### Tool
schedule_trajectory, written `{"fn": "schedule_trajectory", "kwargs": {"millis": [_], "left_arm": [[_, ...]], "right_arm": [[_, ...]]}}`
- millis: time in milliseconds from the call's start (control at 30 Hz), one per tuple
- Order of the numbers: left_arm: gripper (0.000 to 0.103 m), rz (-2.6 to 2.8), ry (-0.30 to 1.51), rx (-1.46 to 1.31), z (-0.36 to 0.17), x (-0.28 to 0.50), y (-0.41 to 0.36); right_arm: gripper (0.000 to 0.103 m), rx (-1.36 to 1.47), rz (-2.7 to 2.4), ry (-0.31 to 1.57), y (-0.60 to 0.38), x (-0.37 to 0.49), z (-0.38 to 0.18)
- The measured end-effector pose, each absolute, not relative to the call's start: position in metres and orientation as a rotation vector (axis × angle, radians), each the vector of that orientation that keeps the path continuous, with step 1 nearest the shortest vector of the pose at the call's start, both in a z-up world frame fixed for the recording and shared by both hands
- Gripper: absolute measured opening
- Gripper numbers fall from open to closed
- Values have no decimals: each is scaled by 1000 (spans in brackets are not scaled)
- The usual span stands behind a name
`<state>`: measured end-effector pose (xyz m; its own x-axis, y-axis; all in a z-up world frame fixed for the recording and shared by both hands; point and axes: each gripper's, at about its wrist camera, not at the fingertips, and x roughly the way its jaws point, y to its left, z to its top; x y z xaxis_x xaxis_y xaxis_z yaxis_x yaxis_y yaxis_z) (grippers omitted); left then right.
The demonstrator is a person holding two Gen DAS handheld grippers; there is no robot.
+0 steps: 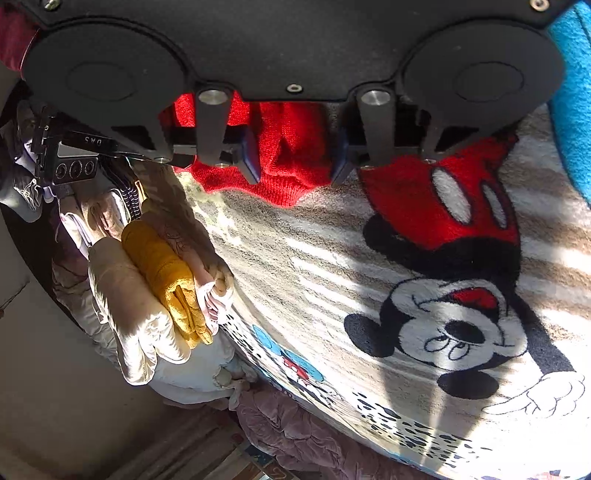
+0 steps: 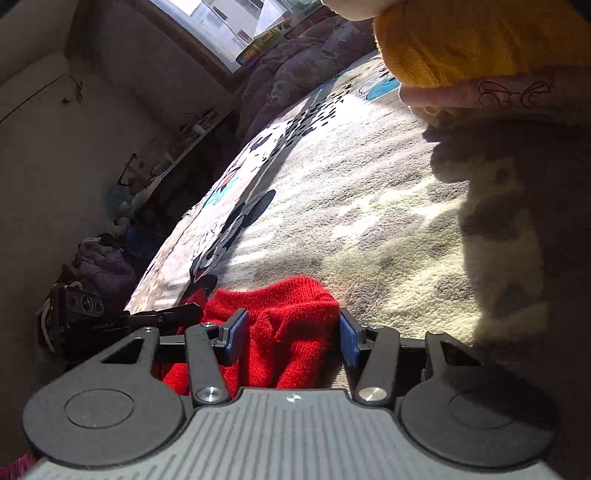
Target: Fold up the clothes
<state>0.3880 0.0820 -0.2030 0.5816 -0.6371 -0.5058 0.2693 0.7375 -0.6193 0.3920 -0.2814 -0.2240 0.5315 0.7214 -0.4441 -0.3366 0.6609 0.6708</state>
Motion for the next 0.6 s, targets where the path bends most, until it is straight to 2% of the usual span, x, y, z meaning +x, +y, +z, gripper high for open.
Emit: {"fn": "schedule_trajectory", "kwargs": {"millis": [100, 133, 400, 600], "left_arm": [[25, -563, 729, -524, -189, 374, 83], [25, -576, 698, -544, -182, 366, 85], [24, -581, 509, -482, -128, 247, 89], [24, -576, 438, -250, -120, 159, 73]], "right_arm": [[24, 523, 651, 735, -280, 380, -213], [23, 512, 645, 710, -279, 374, -205], [23, 334, 710, 484, -268, 286, -123], [23, 167, 760, 385, -265, 201, -92]]}}
